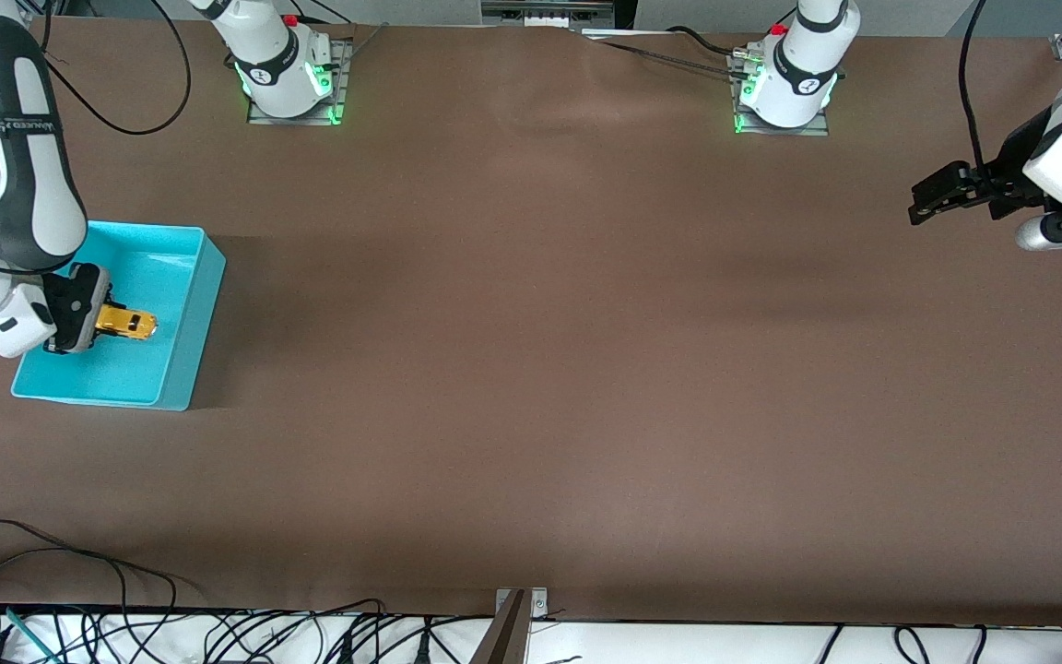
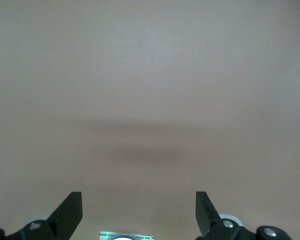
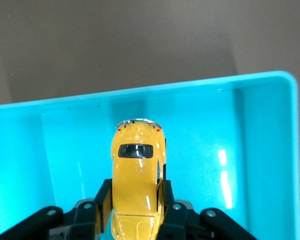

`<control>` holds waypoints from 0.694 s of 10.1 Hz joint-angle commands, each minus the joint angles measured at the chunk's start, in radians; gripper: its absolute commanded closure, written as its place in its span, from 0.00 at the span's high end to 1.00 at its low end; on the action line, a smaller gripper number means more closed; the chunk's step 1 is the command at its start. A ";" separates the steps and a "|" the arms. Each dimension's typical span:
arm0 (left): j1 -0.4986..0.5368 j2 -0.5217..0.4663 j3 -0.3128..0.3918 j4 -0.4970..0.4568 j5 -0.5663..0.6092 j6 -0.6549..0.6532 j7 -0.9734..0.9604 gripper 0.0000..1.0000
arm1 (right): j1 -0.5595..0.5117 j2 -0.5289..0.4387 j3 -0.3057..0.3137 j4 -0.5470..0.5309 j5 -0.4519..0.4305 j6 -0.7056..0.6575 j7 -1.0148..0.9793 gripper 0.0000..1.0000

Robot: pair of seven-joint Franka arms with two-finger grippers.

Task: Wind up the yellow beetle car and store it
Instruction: 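Open the right gripper to release the car in the bin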

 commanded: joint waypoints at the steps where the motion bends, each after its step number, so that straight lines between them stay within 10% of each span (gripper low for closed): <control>1: -0.003 0.012 -0.001 0.035 -0.020 -0.020 0.013 1.00 | -0.033 0.003 0.001 -0.074 0.010 0.079 -0.046 0.00; 7: -0.003 0.012 0.005 0.058 -0.017 -0.020 0.015 1.00 | -0.101 0.103 0.001 -0.068 0.018 0.142 -0.092 0.00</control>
